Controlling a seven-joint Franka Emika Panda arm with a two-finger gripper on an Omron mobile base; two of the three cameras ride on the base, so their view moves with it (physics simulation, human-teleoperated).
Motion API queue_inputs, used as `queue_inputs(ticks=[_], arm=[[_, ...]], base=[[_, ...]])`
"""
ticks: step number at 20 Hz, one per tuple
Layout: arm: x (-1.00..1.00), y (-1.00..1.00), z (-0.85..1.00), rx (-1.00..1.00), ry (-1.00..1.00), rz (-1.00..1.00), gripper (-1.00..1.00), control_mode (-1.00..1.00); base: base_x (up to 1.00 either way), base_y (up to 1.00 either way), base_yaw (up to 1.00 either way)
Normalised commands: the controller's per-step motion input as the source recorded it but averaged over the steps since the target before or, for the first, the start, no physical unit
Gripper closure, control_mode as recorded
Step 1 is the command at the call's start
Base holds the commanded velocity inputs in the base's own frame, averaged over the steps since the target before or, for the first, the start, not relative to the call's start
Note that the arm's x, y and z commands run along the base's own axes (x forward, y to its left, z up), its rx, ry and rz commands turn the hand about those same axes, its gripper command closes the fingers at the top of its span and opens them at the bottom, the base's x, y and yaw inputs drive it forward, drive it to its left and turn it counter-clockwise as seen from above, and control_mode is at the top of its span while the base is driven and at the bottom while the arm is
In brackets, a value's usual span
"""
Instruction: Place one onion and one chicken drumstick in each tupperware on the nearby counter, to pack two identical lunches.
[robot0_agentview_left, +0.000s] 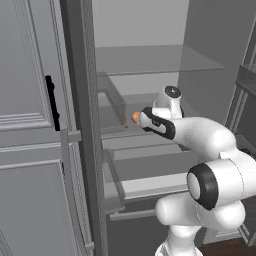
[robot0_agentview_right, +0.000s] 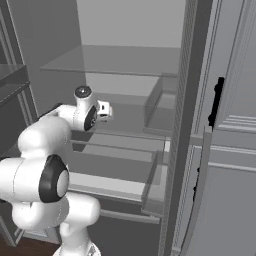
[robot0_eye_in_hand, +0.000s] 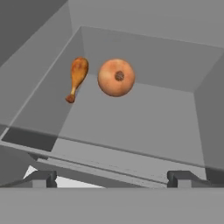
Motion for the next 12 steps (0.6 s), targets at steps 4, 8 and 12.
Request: queue_inputs(ticks=[4,8,12], arm=[[0.61,0.09,-0.20,0.00,0.07,0.00,-1.00,-1.00],[0.67,0.03,-0.42,0.00,0.03,0.00,-1.00,-1.00],[0.75,0.11,-0.39,0.00,0.03,0.00,-1.00,-1.00]], base=[[0.00,0.00,0.00],[0.00,0.00,0.00],[0.00,0.00,0.00]])
